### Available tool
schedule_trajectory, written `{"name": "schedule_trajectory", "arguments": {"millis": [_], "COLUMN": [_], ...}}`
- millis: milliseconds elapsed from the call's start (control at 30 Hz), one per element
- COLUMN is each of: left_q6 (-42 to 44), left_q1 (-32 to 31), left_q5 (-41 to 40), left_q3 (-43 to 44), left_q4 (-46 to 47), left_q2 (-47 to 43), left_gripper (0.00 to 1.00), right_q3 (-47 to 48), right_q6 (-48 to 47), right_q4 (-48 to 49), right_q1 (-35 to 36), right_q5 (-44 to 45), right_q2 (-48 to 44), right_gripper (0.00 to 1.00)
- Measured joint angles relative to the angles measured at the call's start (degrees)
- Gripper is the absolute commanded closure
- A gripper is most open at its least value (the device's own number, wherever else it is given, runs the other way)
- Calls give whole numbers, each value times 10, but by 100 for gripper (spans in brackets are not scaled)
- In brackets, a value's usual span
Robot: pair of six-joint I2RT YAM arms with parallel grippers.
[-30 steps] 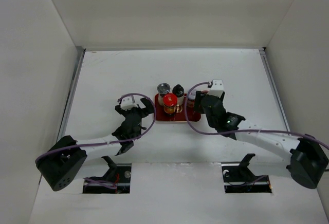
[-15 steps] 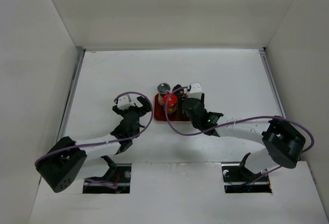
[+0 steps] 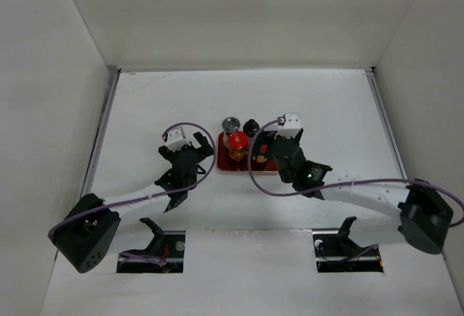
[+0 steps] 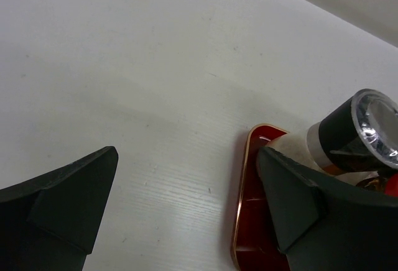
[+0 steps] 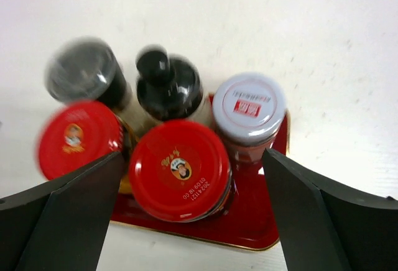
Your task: Organize the condiment bottles
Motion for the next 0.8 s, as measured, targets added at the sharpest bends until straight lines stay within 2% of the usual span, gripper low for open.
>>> {"name": "schedule_trajectory", "arguments": {"millis": [167, 267, 433, 633, 800], "left_q6": [-7, -12, -13, -14, -13], "left_q1": [-9, -14, 4, 21, 17], "left_q5": [0, 4, 23, 34, 35], "left_q3": [46, 65, 112, 147, 166], "left_q4": [-59, -98, -194, -271, -308], "left_q2": [0, -1, -17, -95, -120], "left_gripper": [0, 0, 0, 0, 0], "right_q3": [-28, -47, -67, -94, -134], "right_q6": [1, 5, 14, 23, 37], "right_q4": [17, 17, 18, 52, 70], "right_q1": [-11, -46, -128, -216, -233], "right_q5": [24, 33, 46, 55, 58], "right_q2": [-116, -158, -192, -209, -183], "right_gripper": [0, 0, 0, 0, 0]}}
